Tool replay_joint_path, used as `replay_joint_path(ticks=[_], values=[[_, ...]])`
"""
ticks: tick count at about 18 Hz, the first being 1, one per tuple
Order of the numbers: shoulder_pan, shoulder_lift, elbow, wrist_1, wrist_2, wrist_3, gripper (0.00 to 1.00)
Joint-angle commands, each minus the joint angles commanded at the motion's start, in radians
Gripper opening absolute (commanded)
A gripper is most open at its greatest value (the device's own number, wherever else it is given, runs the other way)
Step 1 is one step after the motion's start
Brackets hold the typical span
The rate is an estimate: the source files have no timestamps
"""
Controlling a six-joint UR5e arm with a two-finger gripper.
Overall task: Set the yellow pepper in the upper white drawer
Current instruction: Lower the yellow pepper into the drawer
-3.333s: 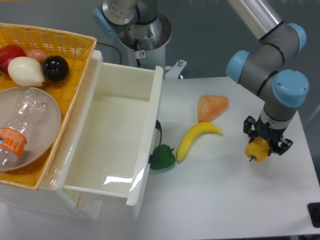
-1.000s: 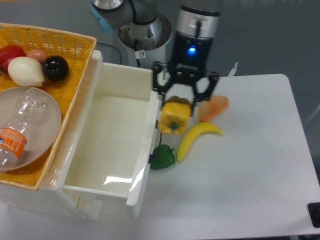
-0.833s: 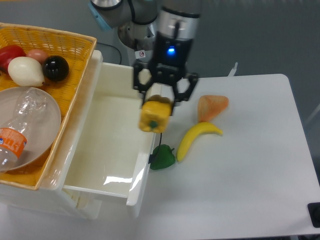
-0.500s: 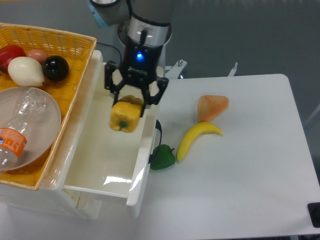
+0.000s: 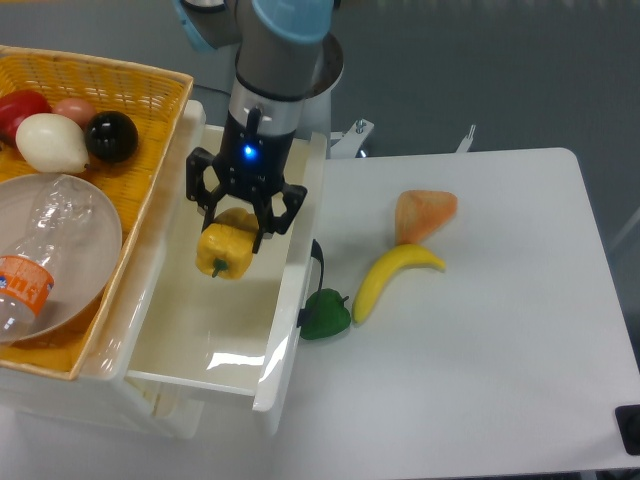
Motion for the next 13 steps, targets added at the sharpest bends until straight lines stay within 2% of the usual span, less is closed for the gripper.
replay_joint_path(ticks=[5,8,13], values=[[-0.002,-0.011,-0.002,0.002,0.002,0.000,0.04],[-0.006,-0.015,-0.011,0.002,0.018,0.005,0.11],[-0.051,-0.046,-0.011,0.005,0.077,0.005,0.13]])
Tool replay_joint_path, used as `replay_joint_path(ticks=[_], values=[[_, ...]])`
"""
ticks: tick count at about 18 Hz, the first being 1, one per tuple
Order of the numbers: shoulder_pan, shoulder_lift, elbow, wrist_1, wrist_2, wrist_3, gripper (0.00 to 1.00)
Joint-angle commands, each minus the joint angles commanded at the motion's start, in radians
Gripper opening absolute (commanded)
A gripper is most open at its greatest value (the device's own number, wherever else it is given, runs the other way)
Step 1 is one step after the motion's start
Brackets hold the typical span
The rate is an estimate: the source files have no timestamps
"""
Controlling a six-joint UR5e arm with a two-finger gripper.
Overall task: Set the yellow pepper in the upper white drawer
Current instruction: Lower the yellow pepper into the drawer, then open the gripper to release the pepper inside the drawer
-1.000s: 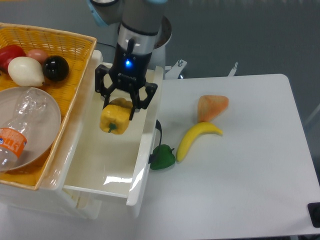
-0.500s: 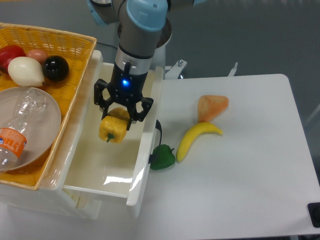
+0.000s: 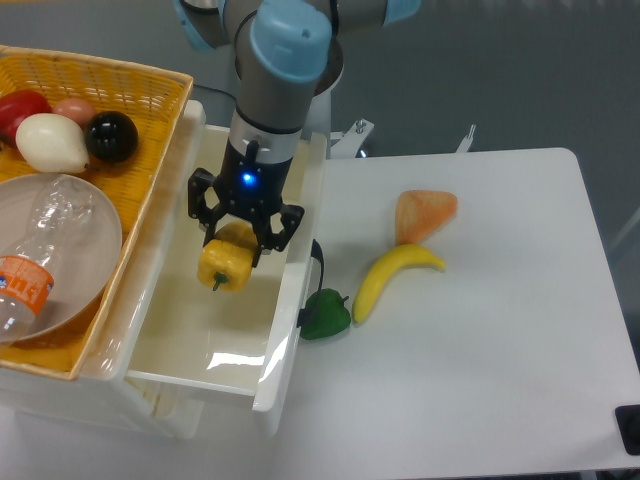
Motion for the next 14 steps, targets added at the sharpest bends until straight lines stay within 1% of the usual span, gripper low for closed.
replay_joint_path(ticks=[2,3,4,5,6,7,9,10,12,13,14], values=[[-0.005,-0.002,0.000,0.000,0.002,0.000,0.13],[-0.005,-0.002,0.002,0.000,0.002,0.000,0.16],[-0.006,-0.003,0.002,0.000,0.002,0.000,0.22],[-0.005,-0.003,0.003,0.000,0.000,0.002,0.23],[-0.006,-0.002,0.003,0.000,0.000,0.002,0.28],[-0.006,-0.002,0.003,0.000,0.002,0.002,0.34],[-0.006,-0.005,0.003,0.002,0.002,0.002,0.41],[-0.006,-0.005,0.005,0.002,0.002,0.002,0.48],[-0.005,-0.005,0.005,0.002,0.002,0.002,0.51],[-0.005,-0.005,0.008,0.002,0.002,0.005,0.55],[-0.005,-0.005,0.009,0.002,0.000,0.006,0.57]])
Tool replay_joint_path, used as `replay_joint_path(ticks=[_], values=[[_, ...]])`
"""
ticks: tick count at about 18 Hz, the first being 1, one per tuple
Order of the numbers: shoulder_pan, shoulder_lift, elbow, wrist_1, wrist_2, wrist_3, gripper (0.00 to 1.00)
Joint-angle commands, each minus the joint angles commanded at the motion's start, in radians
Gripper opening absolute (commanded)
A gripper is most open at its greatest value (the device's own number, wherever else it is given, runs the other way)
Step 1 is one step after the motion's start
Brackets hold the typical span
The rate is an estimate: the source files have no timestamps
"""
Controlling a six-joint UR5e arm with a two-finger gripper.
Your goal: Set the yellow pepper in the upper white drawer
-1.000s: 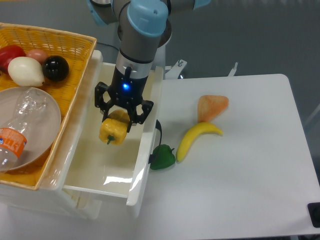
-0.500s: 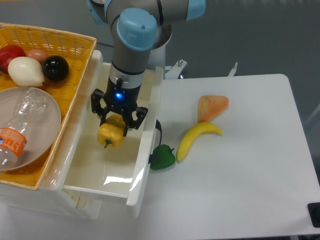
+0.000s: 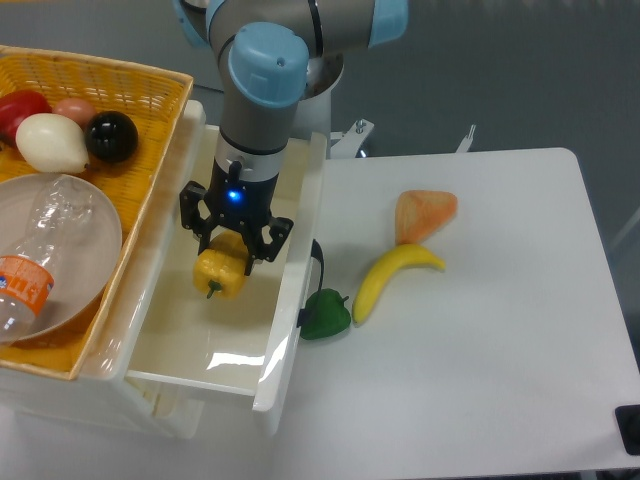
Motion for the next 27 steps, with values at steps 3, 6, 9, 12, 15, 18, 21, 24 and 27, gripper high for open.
replay_joint_path(ticks=[3,6,9,12,15,18,21,24,27], values=[[0.000,0.000,0.002,-0.002,0.000,0.000,0.61],[0.002,0.003,0.005,0.000,0.000,0.002,0.73],[0.003,0.009,0.009,-0.002,0.002,0.002,0.83],[0.003,0.009,0.009,-0.002,0.002,0.015,0.89],[0.002,0.009,0.009,-0.002,0.002,0.017,0.91],[0.006,0.011,0.011,-0.002,0.002,0.017,0.91],[0.020,0.012,0.037,0.000,0.000,0.029,0.92],[0.052,0.015,0.081,0.000,-0.020,0.029,0.95],[0.103,0.015,0.112,0.005,-0.051,0.043,1.00]])
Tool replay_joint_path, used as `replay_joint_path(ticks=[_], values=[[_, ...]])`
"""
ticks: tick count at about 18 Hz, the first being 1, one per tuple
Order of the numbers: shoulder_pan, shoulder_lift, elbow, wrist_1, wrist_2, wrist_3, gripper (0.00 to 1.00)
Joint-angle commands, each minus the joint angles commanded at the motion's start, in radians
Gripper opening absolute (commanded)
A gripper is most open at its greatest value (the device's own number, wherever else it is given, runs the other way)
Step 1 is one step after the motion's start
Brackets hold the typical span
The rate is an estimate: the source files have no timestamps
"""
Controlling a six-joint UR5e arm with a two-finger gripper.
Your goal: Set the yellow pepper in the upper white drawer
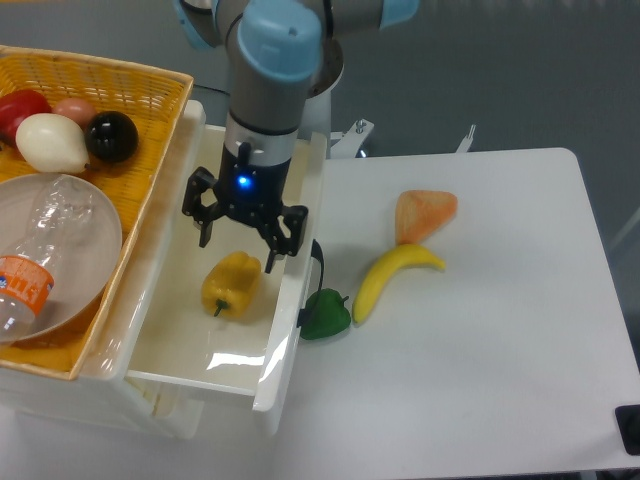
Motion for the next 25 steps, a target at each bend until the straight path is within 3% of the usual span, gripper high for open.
replay_joint_path(ticks=[6,12,14,17,21,25], values=[[0.098,0.009,0.006,0.003,0.003,0.227,1.00],[0.235,0.005,0.000,-0.006,0.011,0.642,1.00],[0.282,0.005,-0.012,-0.011,0.018,0.709,1.00],[0.310,-0.008,-0.035,-0.017,0.131,0.823,1.00],[0.310,-0.073,-0.028,-0.073,0.346,0.925,1.00],[0.334,-0.178,0.012,-0.074,0.380,0.933,1.00]])
